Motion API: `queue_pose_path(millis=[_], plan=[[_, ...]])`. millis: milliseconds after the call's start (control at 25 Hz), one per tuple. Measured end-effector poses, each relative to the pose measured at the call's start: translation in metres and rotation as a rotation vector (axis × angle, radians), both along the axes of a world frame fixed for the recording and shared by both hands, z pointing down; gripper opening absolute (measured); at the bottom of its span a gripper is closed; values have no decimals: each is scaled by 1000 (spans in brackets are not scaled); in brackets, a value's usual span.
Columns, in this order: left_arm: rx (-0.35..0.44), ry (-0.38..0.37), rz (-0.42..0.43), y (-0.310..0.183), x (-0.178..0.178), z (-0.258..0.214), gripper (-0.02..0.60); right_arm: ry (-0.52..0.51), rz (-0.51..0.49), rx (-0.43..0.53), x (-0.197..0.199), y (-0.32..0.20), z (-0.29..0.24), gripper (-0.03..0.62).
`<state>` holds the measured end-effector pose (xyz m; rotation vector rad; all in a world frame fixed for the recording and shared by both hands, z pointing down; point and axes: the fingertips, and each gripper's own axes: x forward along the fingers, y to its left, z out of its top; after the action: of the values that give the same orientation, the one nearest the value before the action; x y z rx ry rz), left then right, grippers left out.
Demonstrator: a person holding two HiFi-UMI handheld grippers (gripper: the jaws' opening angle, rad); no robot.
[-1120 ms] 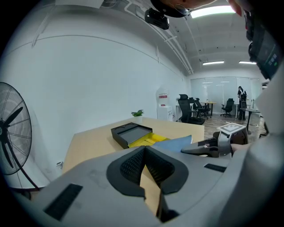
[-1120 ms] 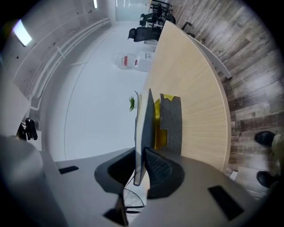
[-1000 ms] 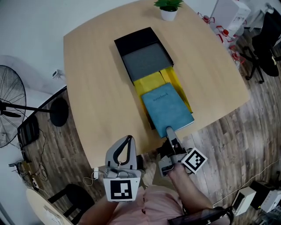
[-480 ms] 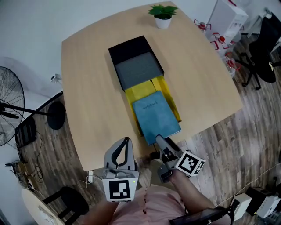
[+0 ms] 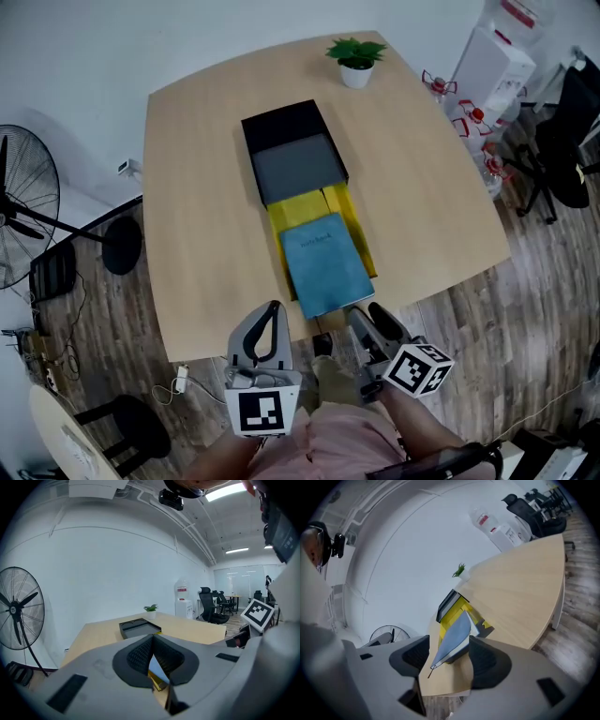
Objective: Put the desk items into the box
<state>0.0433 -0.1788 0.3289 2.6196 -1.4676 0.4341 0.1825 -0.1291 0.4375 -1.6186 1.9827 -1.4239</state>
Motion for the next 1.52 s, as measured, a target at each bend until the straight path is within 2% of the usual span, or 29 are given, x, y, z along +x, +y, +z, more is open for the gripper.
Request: queue_pose_path(millis=[200, 320, 440, 640, 760, 960, 1120, 1320, 1520], plan=[[-4, -15, -34, 30, -6, 10, 11, 153, -63, 82, 1, -4, -5, 195], [-29, 14, -80, 59, -12, 19, 11, 209, -116, 95, -7, 8, -7, 73], [0, 40, -114, 81, -12, 12, 11, 303, -195, 148, -12, 23, -20, 2], [38, 56, -143, 112, -9, 4, 11, 495, -274, 227, -9, 50, -38, 2], [31, 53, -163, 121, -8, 11, 11, 558, -321, 258, -9, 58, -43, 2], [-5, 50, -153, 116, 13, 26, 11, 537, -364, 249, -5, 53, -33, 2], [-68, 41, -144, 99, 29, 51, 11, 525, -405, 242, -5, 34, -20, 2], [-133, -3, -93, 81, 54, 85, 11, 488, -477, 209, -12, 16, -1, 2], [-188, 11, -111, 63, 64, 107, 11, 455, -550, 179, -23, 0, 15, 2]])
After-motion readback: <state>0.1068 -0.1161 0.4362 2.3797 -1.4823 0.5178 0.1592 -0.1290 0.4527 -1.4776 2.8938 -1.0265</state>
